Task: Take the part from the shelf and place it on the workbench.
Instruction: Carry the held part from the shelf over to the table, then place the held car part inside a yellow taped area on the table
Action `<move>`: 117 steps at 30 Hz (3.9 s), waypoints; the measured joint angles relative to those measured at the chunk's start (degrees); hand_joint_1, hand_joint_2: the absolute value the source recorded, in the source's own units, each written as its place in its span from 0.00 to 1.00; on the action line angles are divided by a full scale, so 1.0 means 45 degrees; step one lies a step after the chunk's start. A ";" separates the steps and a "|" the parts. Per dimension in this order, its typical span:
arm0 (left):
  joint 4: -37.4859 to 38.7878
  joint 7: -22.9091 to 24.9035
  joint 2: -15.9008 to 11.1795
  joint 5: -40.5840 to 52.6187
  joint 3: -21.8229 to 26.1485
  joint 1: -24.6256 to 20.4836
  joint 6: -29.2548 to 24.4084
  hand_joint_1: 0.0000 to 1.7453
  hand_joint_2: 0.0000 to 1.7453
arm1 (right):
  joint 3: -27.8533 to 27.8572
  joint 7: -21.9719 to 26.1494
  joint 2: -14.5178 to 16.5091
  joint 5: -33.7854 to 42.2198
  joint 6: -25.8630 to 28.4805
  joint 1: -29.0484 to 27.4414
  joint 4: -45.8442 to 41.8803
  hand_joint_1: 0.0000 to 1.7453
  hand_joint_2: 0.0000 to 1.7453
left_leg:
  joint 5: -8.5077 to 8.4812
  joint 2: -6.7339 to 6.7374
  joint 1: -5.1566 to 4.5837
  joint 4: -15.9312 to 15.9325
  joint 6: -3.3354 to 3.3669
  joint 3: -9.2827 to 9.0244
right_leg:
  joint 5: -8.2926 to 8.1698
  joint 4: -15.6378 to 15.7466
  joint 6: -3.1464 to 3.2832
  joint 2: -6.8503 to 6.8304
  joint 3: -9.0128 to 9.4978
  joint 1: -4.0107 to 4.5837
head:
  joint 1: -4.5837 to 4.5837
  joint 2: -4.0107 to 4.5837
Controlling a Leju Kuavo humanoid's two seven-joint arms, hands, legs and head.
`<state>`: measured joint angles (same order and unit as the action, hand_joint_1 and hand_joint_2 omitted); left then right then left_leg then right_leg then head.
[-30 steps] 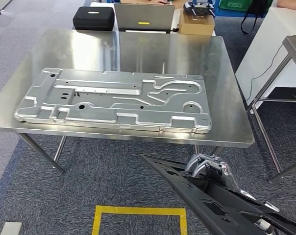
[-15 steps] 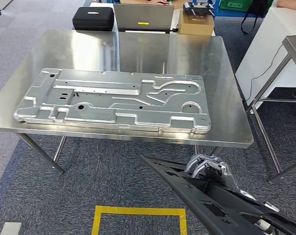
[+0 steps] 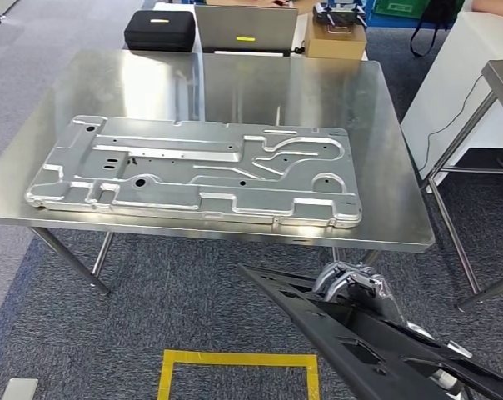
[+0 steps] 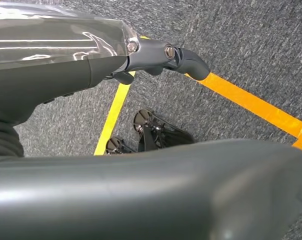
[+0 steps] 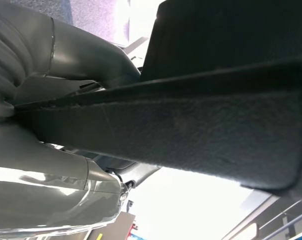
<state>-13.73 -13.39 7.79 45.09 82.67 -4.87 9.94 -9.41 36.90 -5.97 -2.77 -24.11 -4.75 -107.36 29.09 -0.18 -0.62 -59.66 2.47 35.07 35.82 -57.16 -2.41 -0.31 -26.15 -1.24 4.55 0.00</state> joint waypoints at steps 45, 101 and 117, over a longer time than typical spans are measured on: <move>0.0000 -0.0044 0.0063 0.0123 -0.0011 0.0025 0.0045 0.00 1.00 | 0.0010 0.0005 -0.0084 0.0010 -0.0015 0.0078 0.0068 1.00 1.00 | 0.1183 -0.0012 0.0103 0.0275 -0.0388 -0.1724 | -0.1269 -0.0615 0.0466 0.0042 -0.1858 0.0120 | 0.0012 0.0000; 0.0000 0.0139 0.0066 0.1464 -0.1075 -0.0200 0.0332 0.00 1.00 | -0.1145 -0.3171 0.0213 -0.1538 0.2349 0.8228 0.4911 1.00 1.00 | 0.0178 -0.0011 0.0205 -0.0150 -0.0362 -0.0149 | -0.0559 -0.0199 0.0169 0.0095 -0.0686 0.0092 | 0.0052 0.0000; 0.0038 0.0356 0.0150 0.1749 -0.1575 -0.0217 0.0427 0.00 1.00 | -0.0982 -0.3178 0.0412 -0.2140 0.2940 1.1860 1.1134 1.00 1.00 | 0.0180 -0.0015 0.0206 -0.0149 -0.0362 -0.0145 | -0.0554 -0.0201 0.0168 0.0091 -0.0707 0.0093 | 0.0052 0.0000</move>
<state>-13.56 -11.79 8.47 52.96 75.58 -5.85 11.87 -13.84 22.60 -4.11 -12.40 -10.88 48.62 -57.25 29.90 -0.25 0.31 -60.33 0.85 34.42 33.33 -58.07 -1.66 0.10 -29.33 -0.82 4.79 0.00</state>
